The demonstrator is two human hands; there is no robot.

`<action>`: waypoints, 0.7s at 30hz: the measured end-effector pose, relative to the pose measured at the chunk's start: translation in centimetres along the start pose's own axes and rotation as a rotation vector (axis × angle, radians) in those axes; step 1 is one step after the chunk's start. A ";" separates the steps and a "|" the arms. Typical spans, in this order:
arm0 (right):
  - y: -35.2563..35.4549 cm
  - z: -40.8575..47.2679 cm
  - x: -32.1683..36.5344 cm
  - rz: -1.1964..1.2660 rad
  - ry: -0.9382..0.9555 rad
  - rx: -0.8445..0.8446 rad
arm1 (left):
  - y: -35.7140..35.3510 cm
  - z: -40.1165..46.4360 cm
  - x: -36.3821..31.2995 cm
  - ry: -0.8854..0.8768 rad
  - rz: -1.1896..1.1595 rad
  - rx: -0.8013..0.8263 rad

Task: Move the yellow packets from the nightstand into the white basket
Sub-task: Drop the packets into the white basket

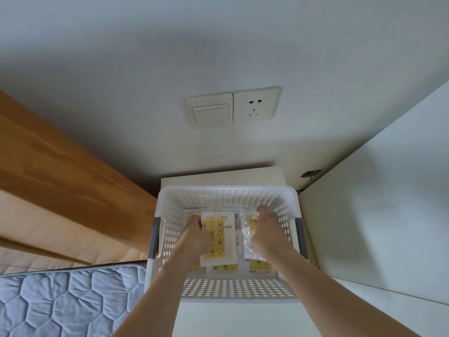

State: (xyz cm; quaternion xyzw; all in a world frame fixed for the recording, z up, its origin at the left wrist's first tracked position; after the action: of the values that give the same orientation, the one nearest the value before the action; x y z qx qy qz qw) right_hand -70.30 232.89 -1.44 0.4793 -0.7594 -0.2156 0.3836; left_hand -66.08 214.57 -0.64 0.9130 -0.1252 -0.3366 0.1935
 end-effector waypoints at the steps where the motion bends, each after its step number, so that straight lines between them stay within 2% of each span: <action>1: 0.0 0.5 0.1 -0.022 0.015 -0.018 | -0.3 0.5 -0.1 -0.007 -0.013 -0.003; 5: -0.7 2.0 -0.5 -0.158 -0.023 -0.089 | -1.6 2.0 -0.4 -0.034 0.028 -0.007; 15: -1.4 2.2 -0.7 -0.141 0.057 -0.313 | -2.9 3.6 0.6 -0.047 0.092 -0.132; 18: -1.5 1.6 -0.8 0.033 0.109 -0.280 | -3.1 3.4 0.7 -0.059 0.122 -0.158; 19: -1.6 1.3 -0.7 0.024 0.116 -0.262 | -3.1 3.3 0.7 -0.057 0.133 -0.172; 21: -2.1 0.6 -0.7 -0.193 0.100 -0.185 | -3.2 3.3 0.6 -0.055 0.160 -0.196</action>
State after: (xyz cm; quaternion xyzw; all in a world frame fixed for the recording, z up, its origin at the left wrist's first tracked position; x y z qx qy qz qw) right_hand -69.42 232.54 -3.50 0.5228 -0.6665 -0.2968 0.4408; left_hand -67.50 216.34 -4.76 0.8673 -0.1693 -0.3554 0.3048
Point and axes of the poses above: each hand's wrist, its own z-axis towards the middle knuckle, its own y-axis out of the back of the hand, x = y × z, the point moved 1 cm from there along z, towards the middle knuckle, and after that the axes turned 4 degrees about -y, right-handed, at the moved point
